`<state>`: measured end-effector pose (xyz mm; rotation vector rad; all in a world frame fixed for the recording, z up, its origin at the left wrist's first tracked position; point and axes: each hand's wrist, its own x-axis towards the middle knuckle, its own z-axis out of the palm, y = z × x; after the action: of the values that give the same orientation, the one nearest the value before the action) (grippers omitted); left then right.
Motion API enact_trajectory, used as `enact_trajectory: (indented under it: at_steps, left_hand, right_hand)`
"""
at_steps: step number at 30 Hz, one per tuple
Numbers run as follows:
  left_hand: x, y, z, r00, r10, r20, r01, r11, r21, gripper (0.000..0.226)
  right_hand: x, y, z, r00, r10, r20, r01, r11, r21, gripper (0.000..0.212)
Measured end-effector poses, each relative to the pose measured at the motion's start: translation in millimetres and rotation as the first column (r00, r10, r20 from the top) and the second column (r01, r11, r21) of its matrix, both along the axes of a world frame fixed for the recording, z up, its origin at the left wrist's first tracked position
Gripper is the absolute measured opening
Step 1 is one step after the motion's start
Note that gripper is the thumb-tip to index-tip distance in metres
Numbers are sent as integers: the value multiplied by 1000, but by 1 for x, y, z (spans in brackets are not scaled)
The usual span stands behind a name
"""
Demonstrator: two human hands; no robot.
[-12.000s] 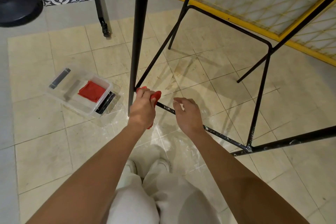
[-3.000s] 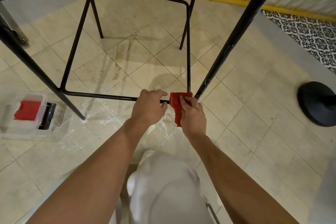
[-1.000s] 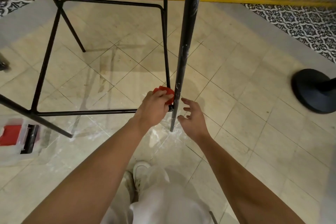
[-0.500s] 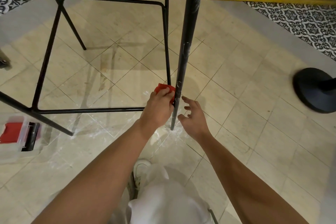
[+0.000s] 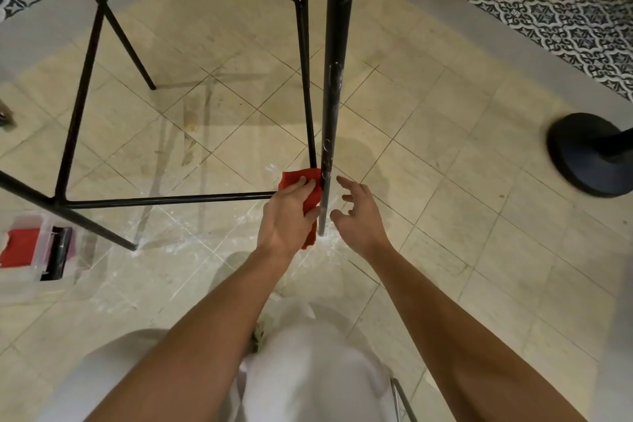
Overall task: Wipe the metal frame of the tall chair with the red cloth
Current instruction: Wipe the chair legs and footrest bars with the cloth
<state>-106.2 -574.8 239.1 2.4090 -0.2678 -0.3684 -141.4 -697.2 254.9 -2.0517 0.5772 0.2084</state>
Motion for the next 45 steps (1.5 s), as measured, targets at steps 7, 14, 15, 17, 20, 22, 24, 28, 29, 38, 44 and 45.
enact_trajectory:
  at_steps: [7,14,15,17,20,22,24,28,29,38,44,45]
  left_hand:
    - [8,-13,5,987,155,40,-154,987,-41,23]
    - [21,-13,7,980,201,5,-201,979,-42,26]
    - [23,-10,6,979,204,-23,-205,976,-70,26]
    - [25,-4,5,985,165,-47,-169,981,-97,26]
    - [18,1,4,999,-22,41,24,999,-28,36]
    - [11,3,3,995,-99,2,99,995,-11,46]
    - [10,5,0,990,-132,-50,133,991,16,51]
    - [10,-2,-3,998,-66,4,66,998,24,51]
    - [9,-6,-2,1000,-12,16,12,1000,-12,49]
    - [16,-11,3,983,184,-16,-185,973,-141,30]
    - [28,-14,10,958,264,-109,-273,959,-79,26]
    - [29,-15,11,954,275,-121,-284,956,-65,27]
  right_hand:
    - [0,-4,-2,1000,0,3,0,1000,-14,59]
    - [0,1,-3,1000,0,-4,0,1000,-17,56]
    - [0,1,-3,1000,3,-6,-3,1000,-20,56]
    - [-1,1,-2,1000,6,-5,-6,1000,-21,56]
    - [-1,-1,0,1000,-6,6,6,1000,-17,55]
    - [-1,-3,1,1000,-22,9,22,999,-23,55]
    - [0,-3,2,999,-36,13,36,999,-18,54]
    - [-1,-1,3,999,-36,14,36,999,-5,52]
    - [-2,-1,3,999,-33,12,33,999,-1,52]
    - [-2,7,-4,1000,-21,-5,22,1000,17,51]
    - [-1,9,-3,1000,-24,-18,24,1000,12,53]
    - [-1,8,-2,1000,-22,-15,22,1000,10,53]
